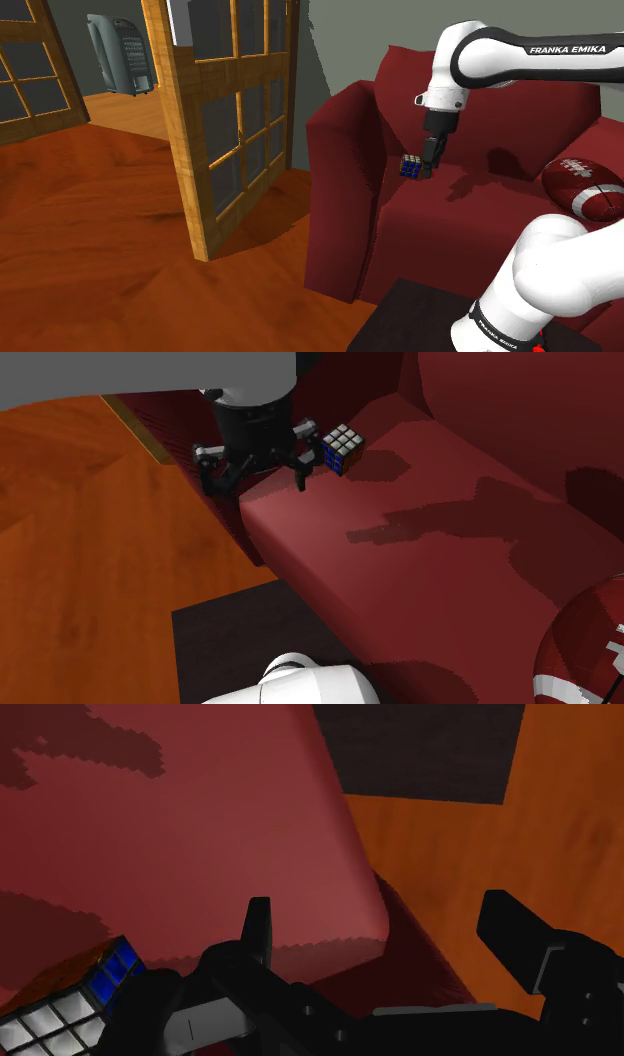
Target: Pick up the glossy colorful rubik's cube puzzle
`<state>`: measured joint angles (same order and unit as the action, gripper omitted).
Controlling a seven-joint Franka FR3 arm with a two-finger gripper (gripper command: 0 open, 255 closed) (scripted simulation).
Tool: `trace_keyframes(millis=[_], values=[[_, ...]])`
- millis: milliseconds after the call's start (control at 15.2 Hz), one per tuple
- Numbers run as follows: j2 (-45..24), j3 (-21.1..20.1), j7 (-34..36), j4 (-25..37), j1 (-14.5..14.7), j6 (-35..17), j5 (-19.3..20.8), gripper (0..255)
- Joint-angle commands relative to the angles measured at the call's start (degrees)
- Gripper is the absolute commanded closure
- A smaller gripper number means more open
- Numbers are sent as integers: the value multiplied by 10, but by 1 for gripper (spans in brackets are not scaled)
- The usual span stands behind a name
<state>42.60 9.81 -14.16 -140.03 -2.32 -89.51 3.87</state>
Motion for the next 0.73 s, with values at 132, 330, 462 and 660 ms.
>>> trace_keyframes(millis=[132, 330, 462, 660], values=[[-49, 45, -64, 20, -7, -53, 37, 0], [-89, 77, -108, 37, -8, -95, 56, 0], [-118, 98, -137, 52, -8, -122, 64, 0], [-165, 129, -183, 80, -6, -161, 68, 0]])
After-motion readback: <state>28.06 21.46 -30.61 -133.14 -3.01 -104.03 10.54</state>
